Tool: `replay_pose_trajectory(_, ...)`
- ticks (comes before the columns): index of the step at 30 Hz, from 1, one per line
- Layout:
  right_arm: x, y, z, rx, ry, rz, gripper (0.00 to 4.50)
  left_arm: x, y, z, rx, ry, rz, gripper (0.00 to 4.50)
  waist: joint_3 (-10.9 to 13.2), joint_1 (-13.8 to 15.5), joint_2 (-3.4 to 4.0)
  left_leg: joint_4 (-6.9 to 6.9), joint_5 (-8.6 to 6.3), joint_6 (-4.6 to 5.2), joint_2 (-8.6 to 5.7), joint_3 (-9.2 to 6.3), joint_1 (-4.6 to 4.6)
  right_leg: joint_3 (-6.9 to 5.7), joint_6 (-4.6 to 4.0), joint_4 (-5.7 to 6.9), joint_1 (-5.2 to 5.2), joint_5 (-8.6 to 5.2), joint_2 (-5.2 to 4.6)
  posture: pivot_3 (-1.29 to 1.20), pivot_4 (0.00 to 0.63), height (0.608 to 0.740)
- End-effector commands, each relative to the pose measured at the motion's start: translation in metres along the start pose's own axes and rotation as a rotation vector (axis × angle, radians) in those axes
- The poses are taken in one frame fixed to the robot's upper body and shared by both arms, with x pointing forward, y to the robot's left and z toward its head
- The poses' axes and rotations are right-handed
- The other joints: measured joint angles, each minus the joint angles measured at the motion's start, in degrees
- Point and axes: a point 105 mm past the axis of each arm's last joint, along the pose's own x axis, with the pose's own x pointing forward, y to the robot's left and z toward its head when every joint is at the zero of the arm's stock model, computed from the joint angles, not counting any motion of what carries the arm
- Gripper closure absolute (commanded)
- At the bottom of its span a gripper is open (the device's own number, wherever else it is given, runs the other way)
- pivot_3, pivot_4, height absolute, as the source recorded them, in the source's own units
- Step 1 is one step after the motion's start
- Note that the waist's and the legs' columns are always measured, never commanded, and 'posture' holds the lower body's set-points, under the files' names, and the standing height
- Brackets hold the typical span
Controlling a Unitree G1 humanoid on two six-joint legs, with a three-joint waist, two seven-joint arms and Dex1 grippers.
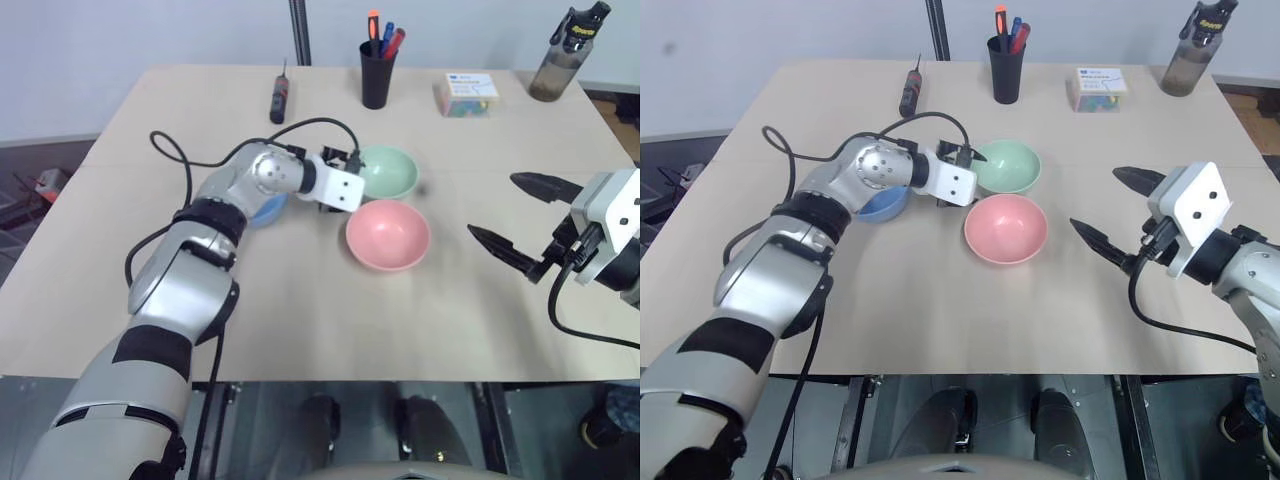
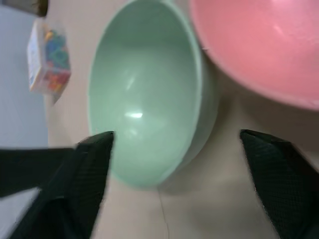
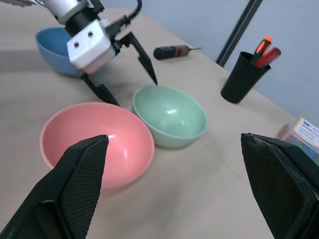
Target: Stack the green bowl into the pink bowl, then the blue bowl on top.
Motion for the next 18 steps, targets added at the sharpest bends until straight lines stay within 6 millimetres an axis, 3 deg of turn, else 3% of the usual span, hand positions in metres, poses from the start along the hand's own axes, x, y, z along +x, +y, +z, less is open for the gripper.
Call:
replay_pose_trajectory(1, -0.006, -0.001, 0.014, -0.047, -0.027, -0.038, 0.00, 0.000, 0.012, 0.003, 0.088, 0.014, 0.025, 2.00, 0.0, -0.1, 0.00, 0.00, 0.00, 0.00, 0.00, 0.00, 0.00, 0.00, 0.00, 0.02, 0.00, 0.00, 0.00, 0.00, 0.150, 0.740)
replay_pose_trajectory(2, -0.006, -0.001, 0.013, -0.049, -0.022, -0.042, 0.00, 0.003, 0.011, 0.004, 0.101, 0.016, 0.022, 2.38, 0.0, -0.3, 0.00, 0.00, 0.00, 0.00, 0.00, 0.00, 0.00, 0.00, 0.00, 0.01, 0.00, 0.00, 0.00, 0.00, 0.150, 0.740)
replay_pose_trajectory(3, -0.006, -0.001, 0.013, -0.048, -0.019, -0.045, 0.00, 0.005, 0.012, 0.005, 0.110, 0.018, 0.025, 2.49, 0.0, -0.3, 0.00, 0.00, 0.00, 0.00, 0.00, 0.00, 0.00, 0.00, 0.00, 0.02, 0.00, 0.00, 0.00, 0.00, 0.150, 0.740)
replay_pose_trajectory(4, -0.006, -0.001, 0.013, -0.048, -0.017, -0.047, 0.00, 0.006, 0.012, 0.006, 0.116, 0.019, 0.025, 3.14, 0.0, -0.3, 0.00, 0.00, 0.00, 0.00, 0.00, 0.00, 0.00, 0.00, 0.01, 0.02, 0.00, 0.00, 0.00, 0.00, 0.150, 0.740)
replay_pose_trajectory(8, -0.006, 0.000, 0.012, -0.049, -0.012, -0.044, 0.00, 0.005, 0.014, 0.007, 0.094, 0.002, 0.031, 4.41, 0.0, -0.4, -0.02, 0.01, 0.00, 0.00, 0.00, -0.01, -0.01, 0.00, 0.01, 0.02, 0.00, 0.00, 0.00, 0.00, 0.150, 0.740)
replay_pose_trajectory(13, -0.006, 0.002, 0.008, -0.053, 0.006, -0.024, 0.00, -0.008, 0.023, 0.013, 0.033, -0.078, 0.046, 4.41, 0.0, -0.4, -0.02, 0.01, 0.00, 0.00, 0.00, -0.01, -0.01, -0.01, 0.01, 0.02, -0.01, -0.01, 0.00, 0.00, 0.150, 0.740)
replay_pose_trajectory(18, -0.012, 0.009, -0.001, -0.051, 0.038, 0.024, 0.00, -0.044, 0.034, 0.028, -0.003, -0.257, 0.008, 4.41, 0.0, -0.6, -0.02, 0.02, 0.00, 0.00, 0.01, -0.01, 0.00, -0.01, 0.01, 0.03, -0.01, -0.01, 0.00, 0.00, 0.150, 0.740)
